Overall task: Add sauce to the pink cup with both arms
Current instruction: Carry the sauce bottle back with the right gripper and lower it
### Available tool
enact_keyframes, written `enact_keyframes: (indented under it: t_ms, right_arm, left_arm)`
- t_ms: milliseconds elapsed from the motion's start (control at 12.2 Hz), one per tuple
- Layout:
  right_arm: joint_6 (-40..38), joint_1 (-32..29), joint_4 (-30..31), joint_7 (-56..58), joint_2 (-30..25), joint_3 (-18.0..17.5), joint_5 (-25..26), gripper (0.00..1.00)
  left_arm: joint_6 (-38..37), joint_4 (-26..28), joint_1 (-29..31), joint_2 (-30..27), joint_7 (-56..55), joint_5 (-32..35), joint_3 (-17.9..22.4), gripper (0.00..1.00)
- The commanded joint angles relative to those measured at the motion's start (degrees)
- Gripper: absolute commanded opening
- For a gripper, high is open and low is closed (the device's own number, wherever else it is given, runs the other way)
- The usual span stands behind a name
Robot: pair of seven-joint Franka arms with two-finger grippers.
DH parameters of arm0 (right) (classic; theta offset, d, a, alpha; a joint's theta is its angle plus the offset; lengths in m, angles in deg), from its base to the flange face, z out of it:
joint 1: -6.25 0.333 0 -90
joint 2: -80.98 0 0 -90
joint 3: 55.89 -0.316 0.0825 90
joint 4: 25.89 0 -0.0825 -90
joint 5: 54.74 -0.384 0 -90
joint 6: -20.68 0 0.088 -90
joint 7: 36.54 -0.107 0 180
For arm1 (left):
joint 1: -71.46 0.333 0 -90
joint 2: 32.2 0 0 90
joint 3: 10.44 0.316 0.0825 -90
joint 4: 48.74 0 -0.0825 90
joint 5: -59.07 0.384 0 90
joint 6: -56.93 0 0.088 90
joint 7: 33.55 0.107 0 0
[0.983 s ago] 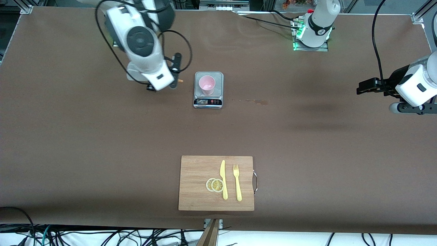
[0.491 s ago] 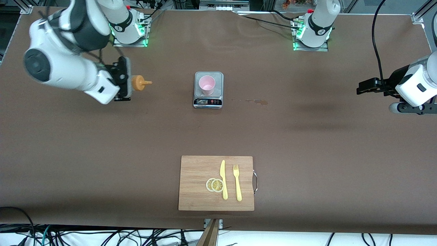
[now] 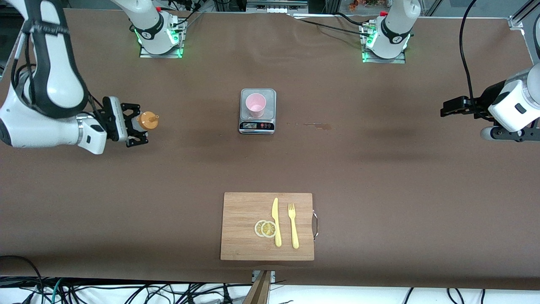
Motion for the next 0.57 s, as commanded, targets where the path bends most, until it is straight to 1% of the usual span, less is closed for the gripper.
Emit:
enact_keyframes:
  t_ms: [0,246,491]
  right_arm:
    - [-2.79,-3.67,-0.59,12.36,6.28,-0.52,-8.54,0.00]
    - [-6.47,-5.78,-0.68,23.98,13.49,-0.34,-18.20,0.00]
    - [-9.73,-5.79,-0.77,29.88,19.21,-0.08,-26.64,0.00]
  left_arm:
    - [-1.38,-1.91,0.23,0.82,1.47,0.42,-0.07,1.00]
    - [-1.46,-1.91,0.23,0.82,1.47,0.42,-0.07,1.00]
    - [-1.46,-1.91,0.23,0.82,1.47,0.42,-0.07,1.00]
